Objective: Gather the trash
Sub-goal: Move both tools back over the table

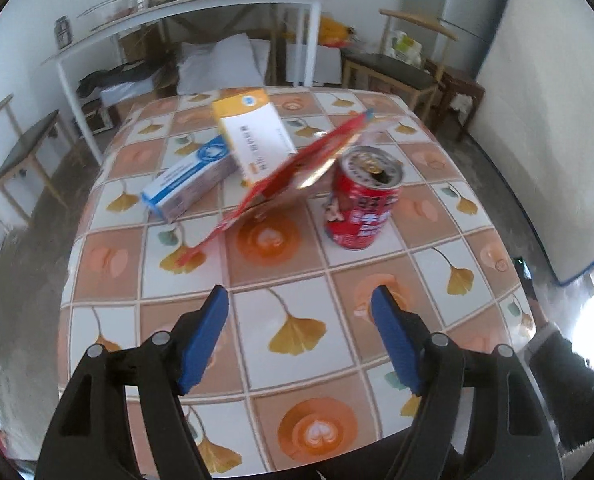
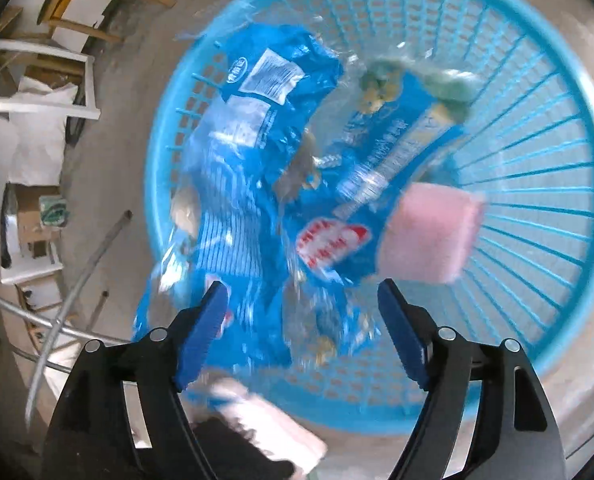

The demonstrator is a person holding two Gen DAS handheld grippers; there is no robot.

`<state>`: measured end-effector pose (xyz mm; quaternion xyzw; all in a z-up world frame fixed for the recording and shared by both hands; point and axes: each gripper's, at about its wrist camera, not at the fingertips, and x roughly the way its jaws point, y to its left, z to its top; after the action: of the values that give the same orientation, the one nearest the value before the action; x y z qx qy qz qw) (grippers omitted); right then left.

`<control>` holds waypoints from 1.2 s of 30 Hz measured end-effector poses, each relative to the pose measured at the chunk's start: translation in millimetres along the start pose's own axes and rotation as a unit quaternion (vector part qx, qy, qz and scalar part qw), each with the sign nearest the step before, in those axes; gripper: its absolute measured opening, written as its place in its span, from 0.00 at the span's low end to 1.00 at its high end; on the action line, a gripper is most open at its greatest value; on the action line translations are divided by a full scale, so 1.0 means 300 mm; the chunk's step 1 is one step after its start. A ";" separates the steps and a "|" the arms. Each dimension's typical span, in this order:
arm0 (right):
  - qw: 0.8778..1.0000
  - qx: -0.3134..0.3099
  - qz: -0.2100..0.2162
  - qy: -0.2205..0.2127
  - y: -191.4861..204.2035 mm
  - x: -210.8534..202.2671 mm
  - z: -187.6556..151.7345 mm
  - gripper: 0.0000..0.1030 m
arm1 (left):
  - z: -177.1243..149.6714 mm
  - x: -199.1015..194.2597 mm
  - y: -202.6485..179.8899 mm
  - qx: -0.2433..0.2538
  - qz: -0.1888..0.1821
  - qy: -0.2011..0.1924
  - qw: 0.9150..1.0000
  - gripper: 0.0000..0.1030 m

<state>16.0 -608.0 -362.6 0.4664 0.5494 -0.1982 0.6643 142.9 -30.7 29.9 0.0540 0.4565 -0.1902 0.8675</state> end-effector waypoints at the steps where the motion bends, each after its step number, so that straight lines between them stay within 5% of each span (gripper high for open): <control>1: 1.000 -0.002 -0.002 -0.003 -0.001 -0.013 -0.010 0.76 | -0.005 -0.002 0.008 -0.006 -0.004 -0.001 1.000 0.70; 5: 0.999 0.020 0.014 -0.031 -0.057 -0.110 -0.055 0.76 | -0.035 -0.026 0.052 -0.024 -0.018 -0.007 1.000 0.72; 14: 0.983 0.046 0.044 -0.169 -0.082 -0.414 -0.195 0.76 | -0.108 -0.061 0.170 -0.064 -0.022 -0.031 0.997 0.74; 17: 0.977 0.015 0.062 -0.203 0.034 -0.528 -0.195 0.76 | -0.124 -0.063 0.203 -0.072 -0.011 -0.045 0.996 0.75; 22: 0.968 -0.065 0.101 -0.220 0.201 -0.663 -0.351 0.83 | -0.148 -0.078 0.241 -0.081 -0.009 -0.079 0.993 0.80; 27: 0.945 -0.146 0.159 -0.245 0.446 -0.825 -0.497 0.87 | -0.169 -0.062 0.239 -0.074 -0.009 -0.097 0.992 0.81; 36: 0.900 -0.311 0.206 -0.226 0.903 -0.842 -0.701 0.87 | -0.171 -0.042 0.194 -0.014 0.029 -0.157 0.987 0.81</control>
<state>31.3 -363.2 -14.6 0.2813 0.3095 0.0243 0.9080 119.0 40.3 6.1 0.0247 0.3159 -0.1651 0.9340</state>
